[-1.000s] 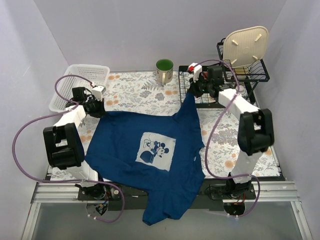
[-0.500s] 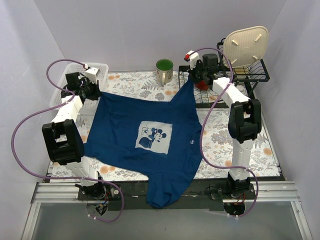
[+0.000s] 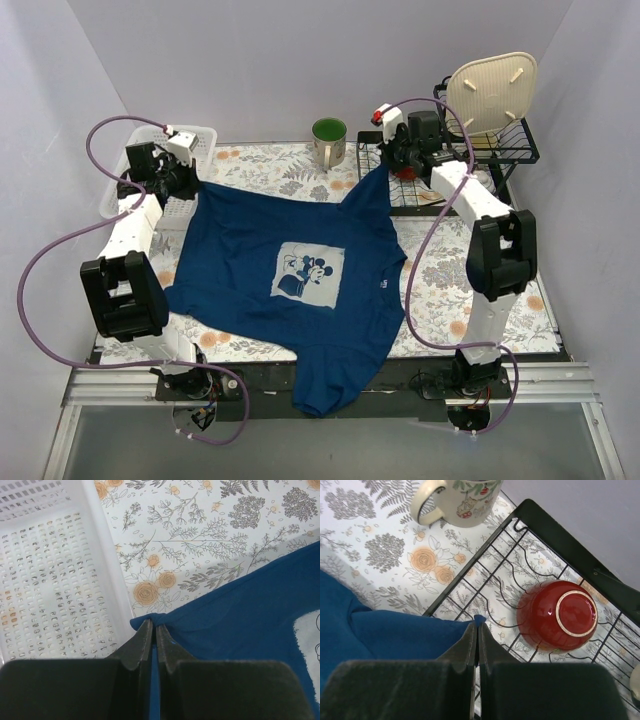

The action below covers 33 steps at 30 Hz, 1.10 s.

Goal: Roll the t-shirts
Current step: Flatten out the T-shirt at the center of the board, then fold the T-shirt at the center of the board.

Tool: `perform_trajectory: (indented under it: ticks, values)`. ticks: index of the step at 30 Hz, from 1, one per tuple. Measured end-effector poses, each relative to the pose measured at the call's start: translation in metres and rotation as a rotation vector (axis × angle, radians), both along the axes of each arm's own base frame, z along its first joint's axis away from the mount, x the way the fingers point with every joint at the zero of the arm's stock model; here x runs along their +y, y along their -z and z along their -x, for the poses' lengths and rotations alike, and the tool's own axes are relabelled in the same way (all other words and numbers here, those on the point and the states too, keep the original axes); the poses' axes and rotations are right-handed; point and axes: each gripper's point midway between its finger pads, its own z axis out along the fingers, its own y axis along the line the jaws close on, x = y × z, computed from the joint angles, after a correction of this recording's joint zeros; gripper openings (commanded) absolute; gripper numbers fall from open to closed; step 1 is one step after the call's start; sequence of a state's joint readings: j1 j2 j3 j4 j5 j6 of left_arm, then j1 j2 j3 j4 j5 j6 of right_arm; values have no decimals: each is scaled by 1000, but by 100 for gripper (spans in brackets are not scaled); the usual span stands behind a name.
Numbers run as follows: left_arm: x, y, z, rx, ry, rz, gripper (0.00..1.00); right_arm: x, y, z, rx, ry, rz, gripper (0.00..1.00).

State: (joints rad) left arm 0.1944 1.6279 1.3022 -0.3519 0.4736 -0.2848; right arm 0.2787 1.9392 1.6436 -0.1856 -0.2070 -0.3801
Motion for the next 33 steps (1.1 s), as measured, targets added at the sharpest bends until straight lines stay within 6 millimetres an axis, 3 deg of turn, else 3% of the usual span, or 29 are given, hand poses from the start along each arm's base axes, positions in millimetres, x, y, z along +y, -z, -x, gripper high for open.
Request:
perform_trajectory:
  ticks: [6, 11, 18, 26, 33]
  values:
    - [-1, 0, 3, -7, 37, -26, 0, -5, -11, 54, 18, -14, -6, 1]
    - [-3, 8, 3, 12, 111, -67, 0, -11, -4, 95, 51, -21, -2, 1]
    - [-2, 16, -10, 16, 264, -172, 0, -18, 14, 134, 116, -24, 1, 1]
    - [0, 37, 4, 52, 460, -319, 0, -22, 10, 175, 118, -40, -10, 1]
    - [2, 53, 16, 60, 597, -447, 0, -22, 21, 223, 165, -89, -8, 1]
